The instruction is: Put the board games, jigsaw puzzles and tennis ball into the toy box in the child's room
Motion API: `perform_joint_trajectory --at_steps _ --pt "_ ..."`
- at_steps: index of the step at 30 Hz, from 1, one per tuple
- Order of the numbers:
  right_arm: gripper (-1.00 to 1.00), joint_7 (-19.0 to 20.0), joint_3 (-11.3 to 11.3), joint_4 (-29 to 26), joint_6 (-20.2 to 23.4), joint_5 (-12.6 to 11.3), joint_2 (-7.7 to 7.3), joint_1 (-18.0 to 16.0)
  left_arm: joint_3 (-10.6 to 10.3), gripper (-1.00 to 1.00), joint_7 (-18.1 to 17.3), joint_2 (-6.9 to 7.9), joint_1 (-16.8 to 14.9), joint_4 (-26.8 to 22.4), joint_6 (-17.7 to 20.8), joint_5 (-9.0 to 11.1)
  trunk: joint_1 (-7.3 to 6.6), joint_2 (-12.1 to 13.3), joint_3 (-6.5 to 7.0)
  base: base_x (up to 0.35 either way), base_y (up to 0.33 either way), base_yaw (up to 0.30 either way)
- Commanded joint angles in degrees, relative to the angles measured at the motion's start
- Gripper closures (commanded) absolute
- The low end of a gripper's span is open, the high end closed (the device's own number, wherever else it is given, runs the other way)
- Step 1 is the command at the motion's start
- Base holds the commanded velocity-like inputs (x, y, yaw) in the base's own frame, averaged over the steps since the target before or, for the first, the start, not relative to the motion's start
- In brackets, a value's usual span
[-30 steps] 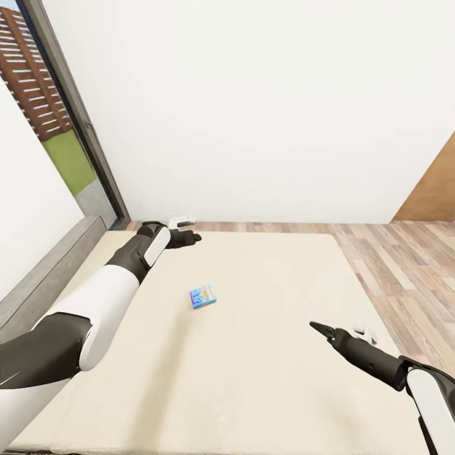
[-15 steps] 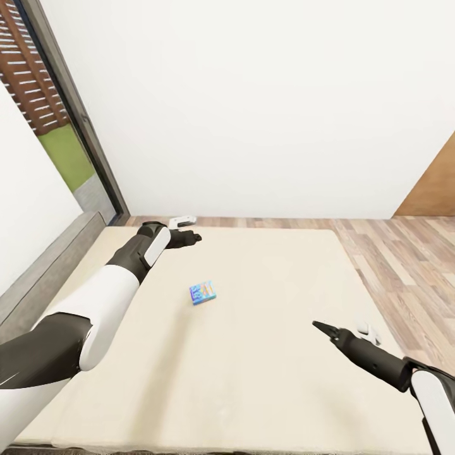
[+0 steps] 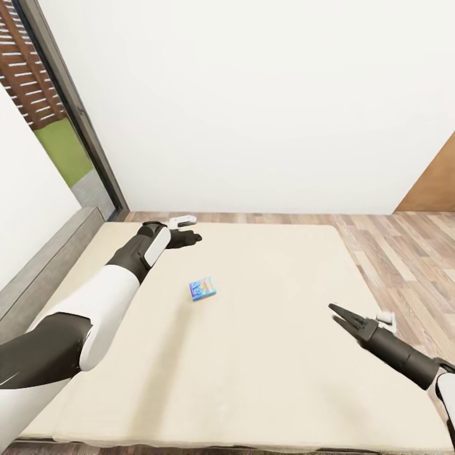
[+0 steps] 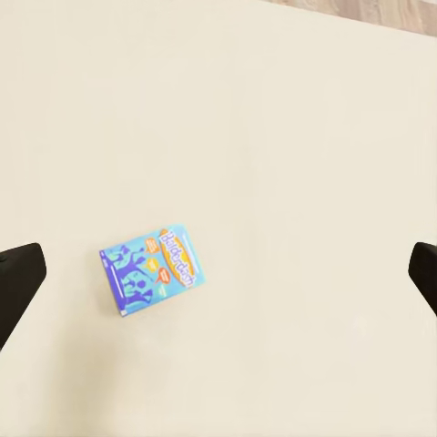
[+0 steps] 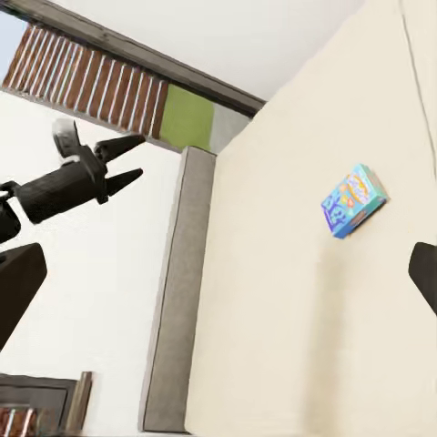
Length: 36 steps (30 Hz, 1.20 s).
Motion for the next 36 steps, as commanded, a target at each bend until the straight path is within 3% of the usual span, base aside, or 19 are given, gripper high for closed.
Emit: perform_joint_trajectory --at_steps 1,5,9,29,36 --pt "-1.0 5.07 -1.1 -0.01 0.2 0.31 -1.03 -0.1 -0.24 -1.0 0.56 -0.01 -0.05 -0.07 0.19 0.61 0.03 -0.11 -0.19 0.0 0.0 0.0" --pt "-1.0 12.46 -2.6 0.03 -0.06 0.36 -3.12 -0.11 -0.28 -1.0 0.56 -0.1 -0.05 -0.07 0.24 0.62 0.03 -0.11 -0.57 0.0 0.0 0.0" --pt "-1.0 14.49 -3.19 0.04 -0.19 0.37 -3.69 -0.11 -0.28 -1.0 0.49 -0.11 -0.05 -0.07 0.33 0.59 0.03 -0.11 -0.79 0.0 0.0 0.0" --pt "-1.0 15.27 -5.03 0.17 -0.23 0.38 -3.47 -0.11 -0.34 -1.0 0.54 -0.15 -0.05 -0.07 -0.03 0.6 0.03 -0.11 -0.89 0.0 0.0 0.0" --pt "-1.0 14.4 -5.08 0.5 0.52 0.98 -4.01 -0.19 -0.49 -1.0 0.56 -1.35 -0.04 -0.07 0.08 0.33 0.03 -0.11 -0.89 0.0 0.0 0.0"
